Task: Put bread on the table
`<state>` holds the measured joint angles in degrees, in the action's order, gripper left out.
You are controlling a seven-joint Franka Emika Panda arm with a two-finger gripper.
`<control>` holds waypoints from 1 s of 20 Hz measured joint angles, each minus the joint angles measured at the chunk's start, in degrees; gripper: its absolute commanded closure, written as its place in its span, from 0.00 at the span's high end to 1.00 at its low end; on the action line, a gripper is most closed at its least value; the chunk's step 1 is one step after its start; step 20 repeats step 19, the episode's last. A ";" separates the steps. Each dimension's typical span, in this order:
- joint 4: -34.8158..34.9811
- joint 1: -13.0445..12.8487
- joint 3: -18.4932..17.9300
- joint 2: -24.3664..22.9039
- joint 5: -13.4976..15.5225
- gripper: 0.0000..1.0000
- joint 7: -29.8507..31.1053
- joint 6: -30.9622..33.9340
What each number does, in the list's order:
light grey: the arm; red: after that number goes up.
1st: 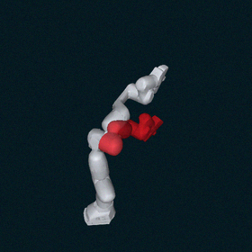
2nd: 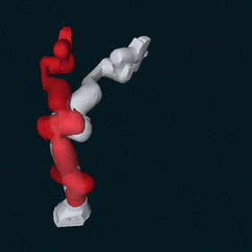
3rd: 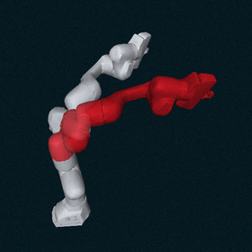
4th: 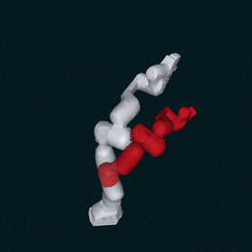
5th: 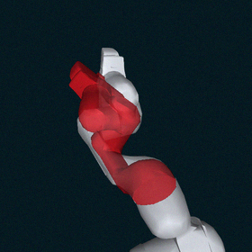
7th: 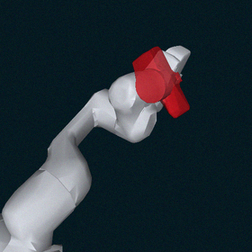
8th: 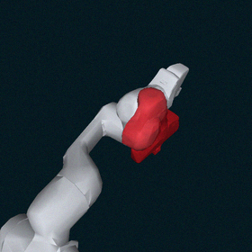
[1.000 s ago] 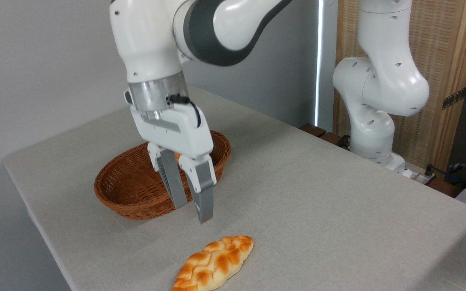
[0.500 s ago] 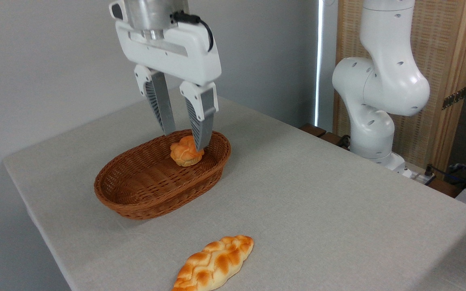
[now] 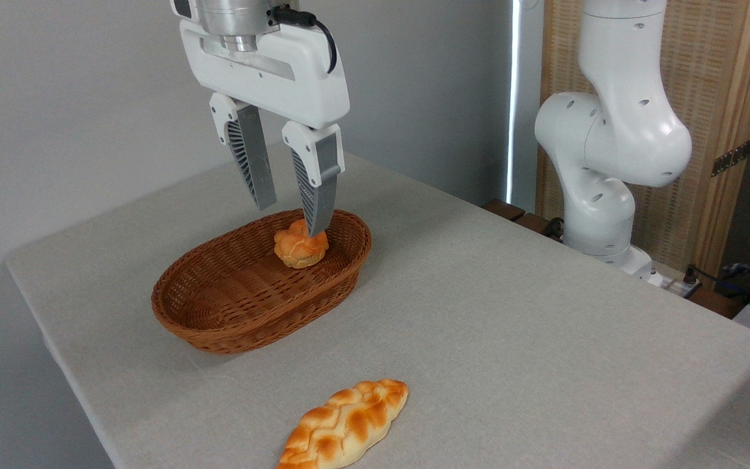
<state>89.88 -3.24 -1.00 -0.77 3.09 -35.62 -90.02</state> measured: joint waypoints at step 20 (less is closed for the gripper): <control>0.00 -0.07 0.03 0.19 -2.42 1.00 -4.20 0.25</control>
